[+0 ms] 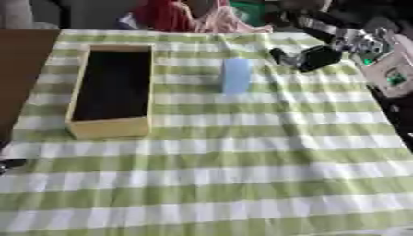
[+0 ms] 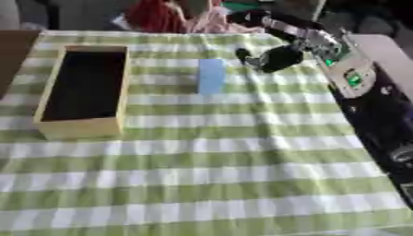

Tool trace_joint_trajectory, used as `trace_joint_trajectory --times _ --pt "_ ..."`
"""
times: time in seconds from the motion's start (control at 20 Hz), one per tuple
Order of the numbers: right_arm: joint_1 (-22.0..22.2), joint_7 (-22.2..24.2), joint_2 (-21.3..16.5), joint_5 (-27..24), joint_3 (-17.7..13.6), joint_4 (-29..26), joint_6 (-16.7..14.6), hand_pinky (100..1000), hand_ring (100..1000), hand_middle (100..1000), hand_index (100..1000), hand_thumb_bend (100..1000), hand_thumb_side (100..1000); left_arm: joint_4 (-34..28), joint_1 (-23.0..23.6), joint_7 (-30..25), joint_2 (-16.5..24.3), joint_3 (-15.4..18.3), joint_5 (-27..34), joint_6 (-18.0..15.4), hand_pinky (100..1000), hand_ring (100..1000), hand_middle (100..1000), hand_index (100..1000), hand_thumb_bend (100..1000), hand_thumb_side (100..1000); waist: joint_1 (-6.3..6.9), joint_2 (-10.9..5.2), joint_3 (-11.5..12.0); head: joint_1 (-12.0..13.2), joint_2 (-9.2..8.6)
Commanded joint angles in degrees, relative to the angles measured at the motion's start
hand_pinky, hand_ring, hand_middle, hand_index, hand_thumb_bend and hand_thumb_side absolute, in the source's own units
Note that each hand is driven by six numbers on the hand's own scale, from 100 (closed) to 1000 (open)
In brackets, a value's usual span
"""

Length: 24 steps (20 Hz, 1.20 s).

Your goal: Pick up objects on the table and place them in the box.

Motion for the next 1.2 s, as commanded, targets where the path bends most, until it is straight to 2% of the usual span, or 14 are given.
trace_joint_trajectory --times 0.05,0.65,1.2 --pt "-1.1 0.1 -1.3 0.6 -0.2 -0.6 0.2 987 1000 945 1000 100 325 -1.0 -0.3 -0.1 0.8 0.0 -0.1 0.2 621 881 710 674 100 622 0.10 -0.80 0.0 -0.3 -0.46" --pt "-4.3 1.8 0.4 2.9 1.6 2.8 0.2 987 1000 946 1000 100 356 -1.0 -0.4 -0.2 0.9 -0.1 -0.2 0.1 622 881 709 674 100 617 0.02 -0.54 0.6 -0.8 -0.69" --pt "-9.0 3.6 5.2 10.5 3.5 11.9 -0.8 986 1000 947 1000 100 402 -1.0 -1.0 -0.7 0.9 -0.5 -0.2 0.0 622 881 709 673 100 616 -0.16 -0.02 2.1 -1.6 -1.31"
